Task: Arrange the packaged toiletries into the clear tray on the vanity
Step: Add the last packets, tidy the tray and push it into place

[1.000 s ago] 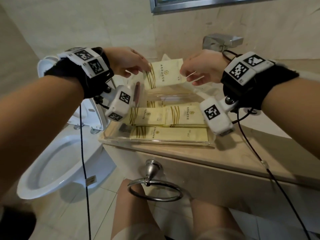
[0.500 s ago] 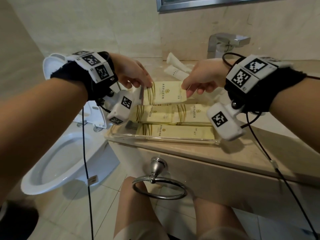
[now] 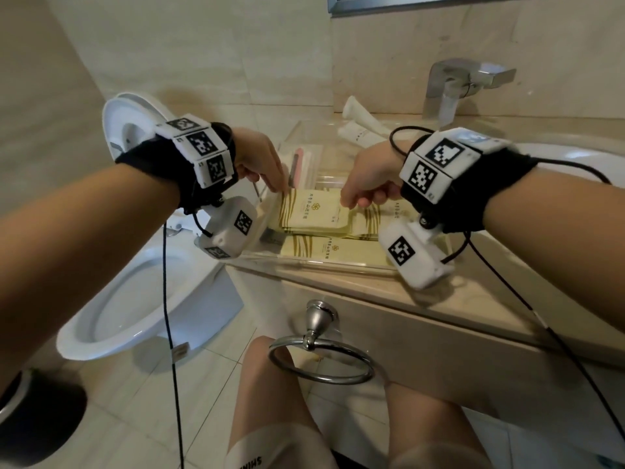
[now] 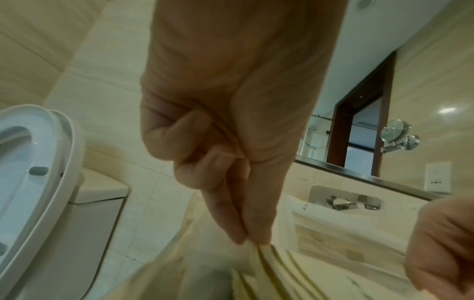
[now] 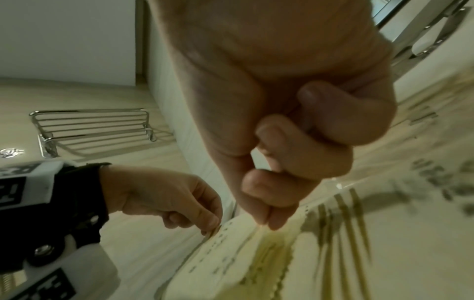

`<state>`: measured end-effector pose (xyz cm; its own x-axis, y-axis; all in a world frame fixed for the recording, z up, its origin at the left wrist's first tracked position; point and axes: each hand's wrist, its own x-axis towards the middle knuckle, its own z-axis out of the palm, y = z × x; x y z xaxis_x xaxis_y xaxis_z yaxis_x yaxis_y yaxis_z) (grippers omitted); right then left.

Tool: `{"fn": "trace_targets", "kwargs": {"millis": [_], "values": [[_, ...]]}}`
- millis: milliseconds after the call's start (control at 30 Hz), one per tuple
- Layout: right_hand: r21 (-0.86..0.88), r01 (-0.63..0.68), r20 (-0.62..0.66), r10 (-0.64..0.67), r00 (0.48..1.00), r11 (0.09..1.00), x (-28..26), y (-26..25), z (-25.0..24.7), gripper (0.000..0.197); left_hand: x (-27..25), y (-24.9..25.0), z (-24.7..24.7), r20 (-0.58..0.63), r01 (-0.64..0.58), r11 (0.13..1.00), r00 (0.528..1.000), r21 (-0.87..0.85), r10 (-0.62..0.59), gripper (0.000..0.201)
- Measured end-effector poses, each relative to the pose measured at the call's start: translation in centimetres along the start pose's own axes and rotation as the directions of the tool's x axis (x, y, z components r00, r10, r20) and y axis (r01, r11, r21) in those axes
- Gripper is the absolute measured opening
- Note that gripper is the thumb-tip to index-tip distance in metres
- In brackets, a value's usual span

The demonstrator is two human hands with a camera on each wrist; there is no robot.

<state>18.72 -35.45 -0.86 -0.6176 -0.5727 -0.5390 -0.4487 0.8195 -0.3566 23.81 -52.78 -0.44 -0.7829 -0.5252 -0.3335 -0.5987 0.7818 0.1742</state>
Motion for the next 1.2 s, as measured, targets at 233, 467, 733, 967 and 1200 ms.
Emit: {"fn": "trace_targets", "kwargs": {"millis": [233, 467, 733, 967, 1200], "values": [[-0.076, -0.022, -0.029, 0.020, 0.999, 0.997, 0.3, -0.2, 0.3, 0.033, 0.2, 0.6, 0.2, -0.032, -0.034, 0.998, 0.999, 0.052, 0.035, 0.020], [-0.084, -0.034, -0.160, 0.020, 0.987, 0.996, 0.0, 1.0, -1.1, 0.030, 0.0, 1.0, -0.9, 0.002, -0.041, 0.999, 0.999, -0.021, 0.041, 0.022], [0.042, -0.068, -0.404, 0.079, 0.911, 0.997, -0.1, 4.8, -4.6, 0.027, -0.2, 5.4, -1.2, -0.190, -0.223, 0.964, 0.962, -0.142, 0.194, 0.024], [0.050, -0.103, -0.391, 0.115, 0.913, 0.993, 0.5, 6.8, -4.4, 0.050, 0.3, 10.1, -0.2, -0.223, -0.281, 0.956, 0.930, 0.083, 0.293, 0.041], [0.045, -0.063, -0.392, 0.076, 0.917, 0.997, 0.2, 7.2, -4.4, 0.041, -0.1, 11.5, -0.2, -0.231, -0.275, 0.960, 0.932, 0.046, 0.278, 0.045]]}}
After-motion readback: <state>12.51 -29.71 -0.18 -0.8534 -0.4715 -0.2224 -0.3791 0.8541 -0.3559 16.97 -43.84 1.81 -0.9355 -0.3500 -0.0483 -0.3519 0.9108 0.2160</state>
